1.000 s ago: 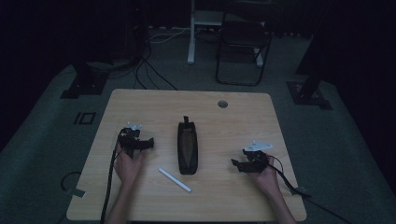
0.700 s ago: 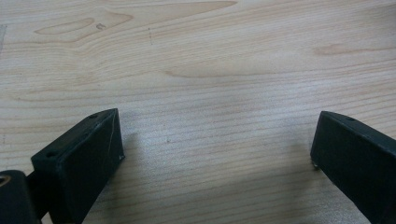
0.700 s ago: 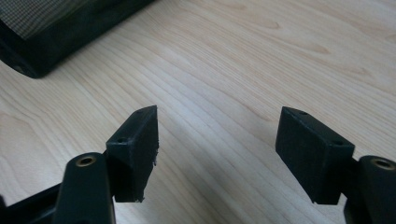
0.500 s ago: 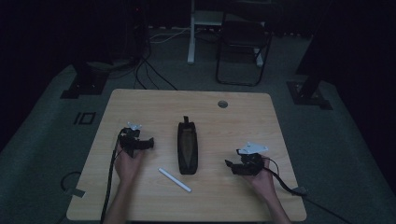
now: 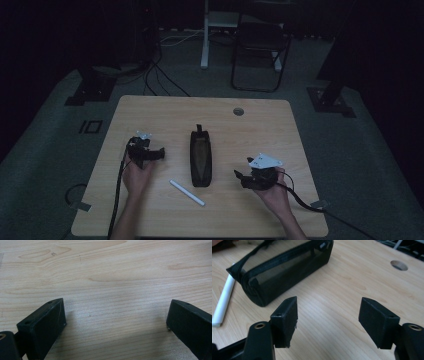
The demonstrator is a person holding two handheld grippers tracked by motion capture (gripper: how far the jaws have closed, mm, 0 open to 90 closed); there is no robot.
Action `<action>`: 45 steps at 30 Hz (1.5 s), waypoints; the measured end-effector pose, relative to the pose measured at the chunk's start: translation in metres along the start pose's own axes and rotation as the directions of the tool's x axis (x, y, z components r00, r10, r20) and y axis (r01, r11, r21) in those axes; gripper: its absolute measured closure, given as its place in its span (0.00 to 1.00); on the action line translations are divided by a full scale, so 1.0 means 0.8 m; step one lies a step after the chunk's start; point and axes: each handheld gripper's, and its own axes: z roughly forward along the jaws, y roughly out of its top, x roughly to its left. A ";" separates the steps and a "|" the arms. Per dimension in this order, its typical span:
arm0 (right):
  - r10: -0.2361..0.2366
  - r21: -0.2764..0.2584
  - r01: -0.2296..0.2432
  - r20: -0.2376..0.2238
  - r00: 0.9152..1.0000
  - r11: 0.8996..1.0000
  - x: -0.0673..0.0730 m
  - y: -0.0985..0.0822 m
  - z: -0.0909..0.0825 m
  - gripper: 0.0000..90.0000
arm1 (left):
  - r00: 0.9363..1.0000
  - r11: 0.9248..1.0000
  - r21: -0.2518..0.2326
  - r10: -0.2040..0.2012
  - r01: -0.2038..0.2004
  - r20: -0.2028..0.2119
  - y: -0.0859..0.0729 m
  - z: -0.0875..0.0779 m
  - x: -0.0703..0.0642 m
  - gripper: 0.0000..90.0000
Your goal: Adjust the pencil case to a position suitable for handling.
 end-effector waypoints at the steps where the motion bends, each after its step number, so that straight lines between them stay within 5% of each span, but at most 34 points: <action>1: 0.002 -0.004 -0.002 0.008 1.000 1.000 0.003 0.002 0.000 0.36 | 1.000 1.000 0.000 0.000 0.000 0.000 0.000 0.000 0.000 0.03; 13: -0.028 -0.002 0.028 -0.024 0.999 1.000 0.025 0.021 0.006 0.39 | 1.000 1.000 0.000 0.001 -0.001 0.000 0.000 0.000 0.000 0.03; 26: -0.043 0.006 0.044 -0.065 0.997 0.999 0.053 0.038 0.032 0.31 | 1.000 1.000 0.001 0.002 -0.002 0.000 0.000 0.000 0.000 0.03; 34: 0.022 0.011 -0.021 -0.115 0.993 1.000 0.057 0.036 0.048 0.30 | 1.000 1.000 0.001 0.002 -0.002 0.000 0.000 0.000 0.000 0.03; 42: -0.022 0.016 0.024 -0.103 0.994 1.000 0.076 0.052 0.058 0.31 | 1.000 1.000 0.001 0.002 -0.002 0.000 0.000 0.000 0.000 0.03; 45: 0.014 0.009 -0.013 -0.121 0.993 1.000 0.076 0.053 0.069 0.31 | 1.000 1.000 0.001 0.002 -0.002 0.000 0.000 0.000 0.000 0.03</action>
